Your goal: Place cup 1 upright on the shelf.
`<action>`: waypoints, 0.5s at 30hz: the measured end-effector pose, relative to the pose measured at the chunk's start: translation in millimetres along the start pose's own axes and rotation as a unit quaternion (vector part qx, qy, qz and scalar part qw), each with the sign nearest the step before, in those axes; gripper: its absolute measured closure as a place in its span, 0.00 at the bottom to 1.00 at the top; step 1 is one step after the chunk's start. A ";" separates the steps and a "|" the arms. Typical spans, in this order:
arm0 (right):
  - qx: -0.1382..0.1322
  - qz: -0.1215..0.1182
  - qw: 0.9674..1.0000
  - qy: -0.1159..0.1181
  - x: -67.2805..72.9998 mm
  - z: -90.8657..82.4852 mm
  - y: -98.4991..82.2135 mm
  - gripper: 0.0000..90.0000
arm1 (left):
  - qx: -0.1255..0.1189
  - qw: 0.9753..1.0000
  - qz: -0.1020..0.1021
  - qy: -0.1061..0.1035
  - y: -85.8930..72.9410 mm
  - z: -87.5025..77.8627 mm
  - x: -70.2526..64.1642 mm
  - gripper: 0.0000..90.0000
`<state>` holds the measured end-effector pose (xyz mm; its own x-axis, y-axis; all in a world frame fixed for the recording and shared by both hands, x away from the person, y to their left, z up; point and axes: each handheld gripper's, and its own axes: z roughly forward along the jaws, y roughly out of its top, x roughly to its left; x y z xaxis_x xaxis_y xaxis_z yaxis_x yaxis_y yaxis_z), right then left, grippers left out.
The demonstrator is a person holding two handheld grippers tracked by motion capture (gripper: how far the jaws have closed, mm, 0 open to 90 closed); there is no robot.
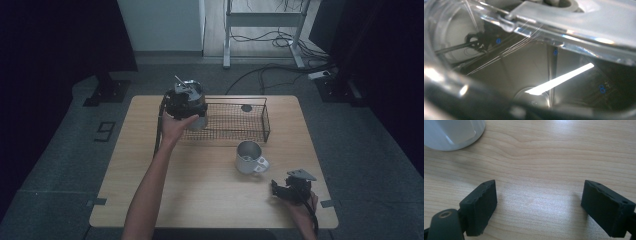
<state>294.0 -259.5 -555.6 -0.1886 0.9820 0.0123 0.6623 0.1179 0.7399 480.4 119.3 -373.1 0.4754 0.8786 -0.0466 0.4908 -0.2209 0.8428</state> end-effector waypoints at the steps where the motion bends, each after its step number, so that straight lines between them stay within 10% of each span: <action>1: 0.000 0.000 1.000 0.000 0.0 0.0 0.0 0.14 | 0.003 1.000 0.001 0.001 1.1 1.5 -0.1 0.05; 15: 0.000 -0.001 1.000 0.000 0.0 0.0 0.0 0.15 | 0.013 1.000 0.002 0.013 1.3 23.9 1.0 0.05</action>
<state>294.0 -259.5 -555.6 -0.1899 0.9817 0.0121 0.6617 0.1189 0.7403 498.9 109.7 -384.8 0.4577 0.8887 -0.0287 0.5085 -0.2351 0.8283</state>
